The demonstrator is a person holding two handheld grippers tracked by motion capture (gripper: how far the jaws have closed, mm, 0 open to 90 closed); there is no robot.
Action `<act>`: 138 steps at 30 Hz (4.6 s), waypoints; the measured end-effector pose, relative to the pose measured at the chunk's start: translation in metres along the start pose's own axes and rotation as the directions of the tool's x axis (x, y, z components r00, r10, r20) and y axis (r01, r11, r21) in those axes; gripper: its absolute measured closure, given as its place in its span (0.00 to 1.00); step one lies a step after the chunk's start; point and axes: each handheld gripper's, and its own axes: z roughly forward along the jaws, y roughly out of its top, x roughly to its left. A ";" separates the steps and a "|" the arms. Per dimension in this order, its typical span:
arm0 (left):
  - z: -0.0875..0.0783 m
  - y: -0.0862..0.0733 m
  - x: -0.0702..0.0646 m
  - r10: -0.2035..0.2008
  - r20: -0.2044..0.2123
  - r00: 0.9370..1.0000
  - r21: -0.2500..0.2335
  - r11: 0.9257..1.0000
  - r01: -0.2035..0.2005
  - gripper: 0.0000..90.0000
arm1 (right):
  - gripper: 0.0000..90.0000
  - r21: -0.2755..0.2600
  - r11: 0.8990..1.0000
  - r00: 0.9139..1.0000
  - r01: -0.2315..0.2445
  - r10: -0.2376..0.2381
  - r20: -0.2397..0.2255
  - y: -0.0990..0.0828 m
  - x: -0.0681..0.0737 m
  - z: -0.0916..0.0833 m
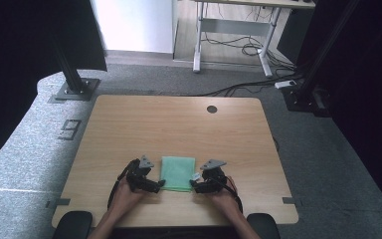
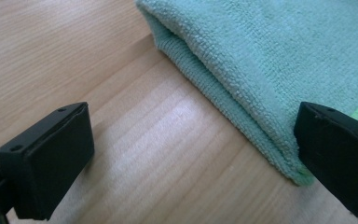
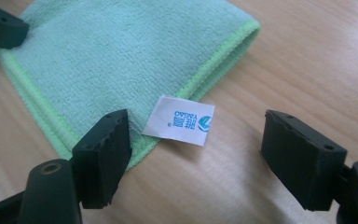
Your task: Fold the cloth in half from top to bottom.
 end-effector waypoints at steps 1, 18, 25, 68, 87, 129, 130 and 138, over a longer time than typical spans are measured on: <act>0.001 0.001 0.001 -0.001 0.000 1.000 0.001 1.000 0.001 0.00 | 0.26 -0.002 1.000 1.000 -0.002 0.002 0.003 0.001 -0.002 0.001; 0.023 0.027 0.024 -0.022 -0.014 1.000 0.000 1.000 0.022 0.00 | 0.25 -0.028 0.998 0.998 -0.048 0.050 0.050 0.016 -0.030 0.019; 0.030 0.035 0.033 -0.028 -0.019 0.999 -0.001 1.000 0.028 0.00 | 0.25 -0.032 0.997 0.996 -0.064 0.066 0.065 0.023 -0.040 0.026; 0.028 0.048 0.042 -0.036 -0.017 0.999 -0.018 0.999 0.036 0.00 | 0.09 -0.037 0.997 0.997 -0.064 0.066 0.045 0.043 -0.052 0.026; 0.009 0.041 0.039 -0.025 -0.036 0.999 -0.027 0.999 0.024 0.00 | 0.04 -0.035 0.999 0.999 -0.028 0.029 0.046 0.037 -0.047 0.004; -0.050 0.010 0.006 0.104 -0.070 0.992 -0.063 0.992 -0.109 0.00 | 0.00 -0.074 0.997 0.998 0.006 -0.002 0.056 0.010 -0.040 -0.056; -0.051 0.005 0.005 0.098 -0.071 0.993 -0.063 0.993 -0.102 0.00 | 0.00 -0.073 0.997 0.998 0.005 -0.001 0.057 0.008 -0.040 -0.057; -0.047 -0.023 0.008 0.066 -0.068 0.995 -0.032 0.997 -0.069 0.00 | 0.00 -0.072 0.997 0.997 -0.035 0.039 0.063 -0.017 -0.042 -0.057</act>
